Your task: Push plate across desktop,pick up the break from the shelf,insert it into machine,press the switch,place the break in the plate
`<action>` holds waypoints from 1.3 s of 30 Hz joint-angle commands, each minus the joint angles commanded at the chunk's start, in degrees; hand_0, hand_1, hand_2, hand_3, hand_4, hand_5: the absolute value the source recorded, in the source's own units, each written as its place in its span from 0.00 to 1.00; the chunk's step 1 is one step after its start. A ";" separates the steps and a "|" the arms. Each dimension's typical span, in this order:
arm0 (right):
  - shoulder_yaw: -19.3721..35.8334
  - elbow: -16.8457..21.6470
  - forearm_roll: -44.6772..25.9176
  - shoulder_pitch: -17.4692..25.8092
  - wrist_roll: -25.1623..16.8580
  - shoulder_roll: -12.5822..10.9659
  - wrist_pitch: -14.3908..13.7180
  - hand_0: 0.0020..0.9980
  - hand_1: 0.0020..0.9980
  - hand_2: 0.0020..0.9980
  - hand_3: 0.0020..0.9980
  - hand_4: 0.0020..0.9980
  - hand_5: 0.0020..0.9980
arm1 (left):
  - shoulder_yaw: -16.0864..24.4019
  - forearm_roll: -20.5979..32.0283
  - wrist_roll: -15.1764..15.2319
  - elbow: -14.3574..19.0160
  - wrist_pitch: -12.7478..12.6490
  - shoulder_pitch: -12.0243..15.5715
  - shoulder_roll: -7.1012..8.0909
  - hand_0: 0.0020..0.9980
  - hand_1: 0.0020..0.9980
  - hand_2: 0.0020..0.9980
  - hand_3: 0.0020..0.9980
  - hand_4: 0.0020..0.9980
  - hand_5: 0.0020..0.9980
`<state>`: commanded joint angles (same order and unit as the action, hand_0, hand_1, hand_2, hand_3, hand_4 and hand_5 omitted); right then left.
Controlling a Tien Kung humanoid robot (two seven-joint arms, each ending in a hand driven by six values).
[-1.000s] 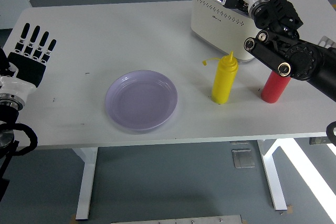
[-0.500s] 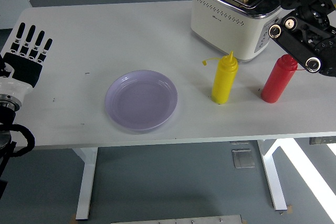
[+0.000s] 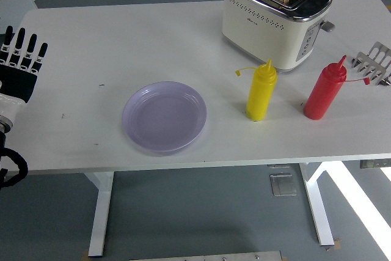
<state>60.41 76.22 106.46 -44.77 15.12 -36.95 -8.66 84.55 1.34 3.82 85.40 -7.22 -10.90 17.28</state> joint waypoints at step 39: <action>-19.42 -16.27 -3.42 -2.07 -4.01 4.72 0.94 0.57 0.42 0.64 0.54 0.05 0.00 | 0.72 0.88 -0.23 0.11 0.02 0.89 -0.38 0.83 0.76 0.74 0.79 0.79 0.99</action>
<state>40.99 59.95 103.05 -46.84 11.10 -32.23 -7.72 85.27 2.23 3.59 85.51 -7.20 -10.02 16.90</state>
